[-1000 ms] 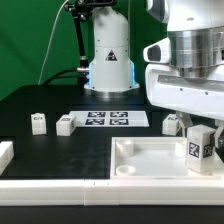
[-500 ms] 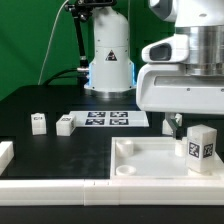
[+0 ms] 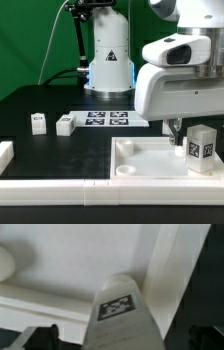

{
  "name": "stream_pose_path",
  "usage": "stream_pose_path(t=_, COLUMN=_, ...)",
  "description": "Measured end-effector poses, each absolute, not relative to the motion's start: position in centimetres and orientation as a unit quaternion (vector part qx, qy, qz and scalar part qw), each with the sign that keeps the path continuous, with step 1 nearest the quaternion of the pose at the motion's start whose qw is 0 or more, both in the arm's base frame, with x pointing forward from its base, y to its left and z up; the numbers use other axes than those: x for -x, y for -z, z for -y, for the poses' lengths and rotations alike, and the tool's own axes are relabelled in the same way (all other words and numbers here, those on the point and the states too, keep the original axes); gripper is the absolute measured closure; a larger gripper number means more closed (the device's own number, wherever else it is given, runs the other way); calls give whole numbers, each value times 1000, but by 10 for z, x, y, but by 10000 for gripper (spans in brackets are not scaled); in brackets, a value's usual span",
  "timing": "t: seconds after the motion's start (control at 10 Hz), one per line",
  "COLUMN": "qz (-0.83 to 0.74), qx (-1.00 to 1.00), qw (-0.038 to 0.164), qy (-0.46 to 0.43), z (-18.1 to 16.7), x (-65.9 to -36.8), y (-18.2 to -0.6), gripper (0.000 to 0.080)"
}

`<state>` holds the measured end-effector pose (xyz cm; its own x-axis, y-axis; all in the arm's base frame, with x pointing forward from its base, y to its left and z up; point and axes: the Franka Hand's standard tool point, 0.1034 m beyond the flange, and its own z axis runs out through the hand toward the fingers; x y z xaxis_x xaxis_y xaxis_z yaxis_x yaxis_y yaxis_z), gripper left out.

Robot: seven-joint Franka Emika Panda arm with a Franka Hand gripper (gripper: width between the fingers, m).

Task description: Assemble one leg

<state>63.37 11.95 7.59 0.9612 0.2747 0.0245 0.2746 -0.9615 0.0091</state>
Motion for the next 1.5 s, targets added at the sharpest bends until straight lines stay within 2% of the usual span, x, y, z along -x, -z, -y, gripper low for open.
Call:
stream_pose_path(t=0.1, qz=-132, qx=-991, qw=2, qy=-13, z=-120, x=-634, y=-76, gripper=150)
stream_pose_path(t=0.2, qz=-133, qx=-991, qw=2, qy=-13, z=-120, x=-634, y=-76, gripper=284)
stream_pose_path(t=0.3, qz=-133, qx=-991, qw=2, qy=-13, z=-120, x=-634, y=-76, gripper=284)
stream_pose_path(t=0.4, qz=-125, qx=-992, qw=2, qy=-13, z=-120, x=-634, y=-76, gripper=423)
stream_pose_path(t=0.5, qz=-115, qx=-993, qw=2, qy=-13, z=-120, x=-634, y=-76, gripper=509)
stream_pose_path(t=0.7, qz=-43, qx=-999, qw=-1, qy=-13, z=-123, x=-633, y=-76, gripper=509)
stream_pose_path(t=1.0, qz=166, qx=-986, qw=2, qy=-21, z=-124, x=-632, y=-75, gripper=509)
stream_pose_path(t=1.2, qz=296, qx=-955, qw=-29, qy=-9, z=-119, x=-633, y=-74, gripper=509)
stream_pose_path(t=1.5, qz=402, qx=-915, qw=-39, qy=-2, z=-116, x=-634, y=-74, gripper=508)
